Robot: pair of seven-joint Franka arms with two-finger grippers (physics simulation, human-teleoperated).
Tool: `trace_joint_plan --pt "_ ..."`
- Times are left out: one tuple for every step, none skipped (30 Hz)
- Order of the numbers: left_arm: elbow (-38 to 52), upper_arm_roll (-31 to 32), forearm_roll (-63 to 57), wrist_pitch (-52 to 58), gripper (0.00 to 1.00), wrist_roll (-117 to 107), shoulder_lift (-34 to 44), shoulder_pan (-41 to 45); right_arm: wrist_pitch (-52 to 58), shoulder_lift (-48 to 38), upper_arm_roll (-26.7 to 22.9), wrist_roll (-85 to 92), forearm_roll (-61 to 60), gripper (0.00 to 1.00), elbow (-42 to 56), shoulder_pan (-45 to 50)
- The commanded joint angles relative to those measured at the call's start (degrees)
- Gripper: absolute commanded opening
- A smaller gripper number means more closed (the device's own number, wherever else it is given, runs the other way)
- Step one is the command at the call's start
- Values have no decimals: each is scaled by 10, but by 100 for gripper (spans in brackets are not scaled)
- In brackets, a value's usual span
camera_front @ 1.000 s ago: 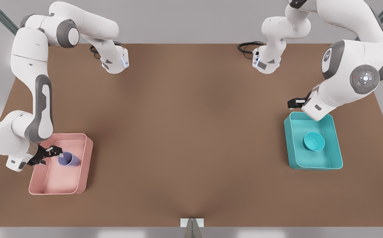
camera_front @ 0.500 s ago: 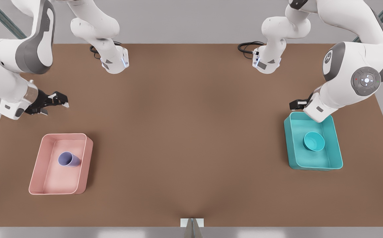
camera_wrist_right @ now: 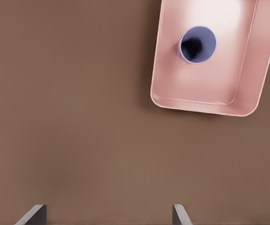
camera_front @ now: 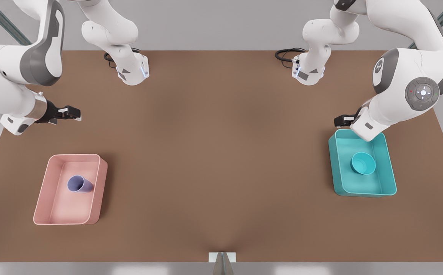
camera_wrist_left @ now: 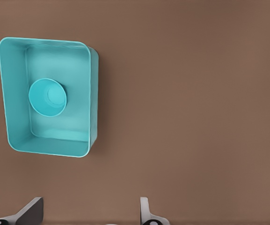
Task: Put the bowls and cups in different boxes
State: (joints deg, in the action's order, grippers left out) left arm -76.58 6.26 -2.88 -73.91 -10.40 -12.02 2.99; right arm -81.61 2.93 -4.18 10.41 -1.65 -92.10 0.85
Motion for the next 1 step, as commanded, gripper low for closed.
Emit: trace_joint_plan --pt "0 1 0 1 100 1 1 0 2 0 0 -92 0 100 0 -1"
